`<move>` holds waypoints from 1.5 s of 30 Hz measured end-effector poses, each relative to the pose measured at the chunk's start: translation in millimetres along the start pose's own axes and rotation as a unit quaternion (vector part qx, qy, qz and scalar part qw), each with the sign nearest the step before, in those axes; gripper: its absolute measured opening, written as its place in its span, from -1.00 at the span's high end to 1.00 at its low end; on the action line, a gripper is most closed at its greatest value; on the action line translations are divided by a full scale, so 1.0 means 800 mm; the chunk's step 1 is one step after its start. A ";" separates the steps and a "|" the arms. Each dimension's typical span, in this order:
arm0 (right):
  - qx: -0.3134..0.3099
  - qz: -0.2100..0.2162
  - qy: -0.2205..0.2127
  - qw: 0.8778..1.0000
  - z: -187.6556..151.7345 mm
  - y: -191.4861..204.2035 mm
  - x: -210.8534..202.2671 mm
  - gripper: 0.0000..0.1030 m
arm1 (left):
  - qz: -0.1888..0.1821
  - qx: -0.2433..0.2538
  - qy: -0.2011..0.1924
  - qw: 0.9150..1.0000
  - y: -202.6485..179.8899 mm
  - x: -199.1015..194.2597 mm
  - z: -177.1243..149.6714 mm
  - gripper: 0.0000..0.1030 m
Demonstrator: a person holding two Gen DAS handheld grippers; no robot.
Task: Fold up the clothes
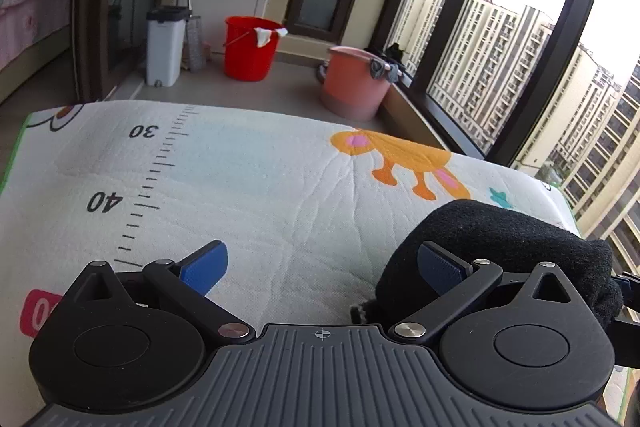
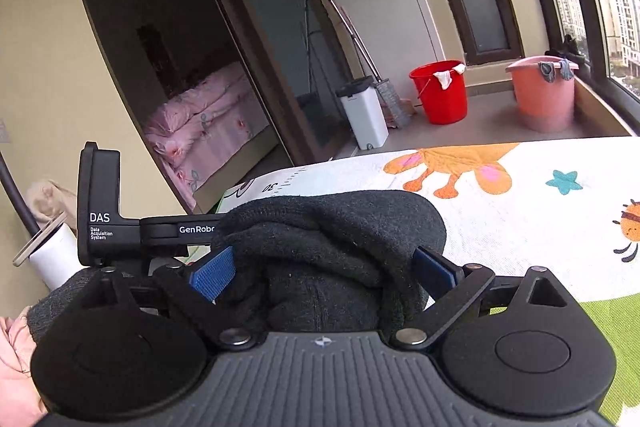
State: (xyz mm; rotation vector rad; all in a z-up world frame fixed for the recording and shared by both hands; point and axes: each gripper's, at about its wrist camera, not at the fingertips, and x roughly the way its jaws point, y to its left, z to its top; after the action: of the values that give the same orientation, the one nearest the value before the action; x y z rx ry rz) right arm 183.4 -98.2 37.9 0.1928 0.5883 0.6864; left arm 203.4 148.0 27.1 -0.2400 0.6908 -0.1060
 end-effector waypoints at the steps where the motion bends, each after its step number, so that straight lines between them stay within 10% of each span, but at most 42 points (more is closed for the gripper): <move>1: -0.009 0.000 0.004 1.000 0.000 0.005 0.004 -0.85 | 0.004 0.000 -0.002 1.000 0.002 -0.005 0.000 -1.00; 11: -0.049 -0.016 0.035 0.998 -0.024 0.034 0.017 -0.87 | -0.073 -0.002 -0.025 0.997 -0.033 -0.025 0.016 -1.00; 20: -0.059 -0.040 0.035 0.997 -0.023 0.024 -0.006 -0.87 | -0.034 0.038 -0.020 0.998 -0.061 0.007 0.001 -1.00; 34: 0.170 0.033 0.015 0.985 -0.009 -0.059 -0.002 -0.51 | -0.011 0.042 -0.022 0.999 -0.041 -0.003 -0.005 -1.00; 45: 0.034 -0.004 0.053 0.998 -0.010 0.010 0.045 -0.57 | 0.015 0.011 -0.043 0.999 -0.015 -0.039 -0.009 -1.00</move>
State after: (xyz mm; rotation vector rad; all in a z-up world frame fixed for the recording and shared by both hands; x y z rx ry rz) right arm 196.4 -69.0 18.2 0.2172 0.7147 0.6721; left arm 174.7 140.8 44.0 -0.2126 0.6073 -0.0748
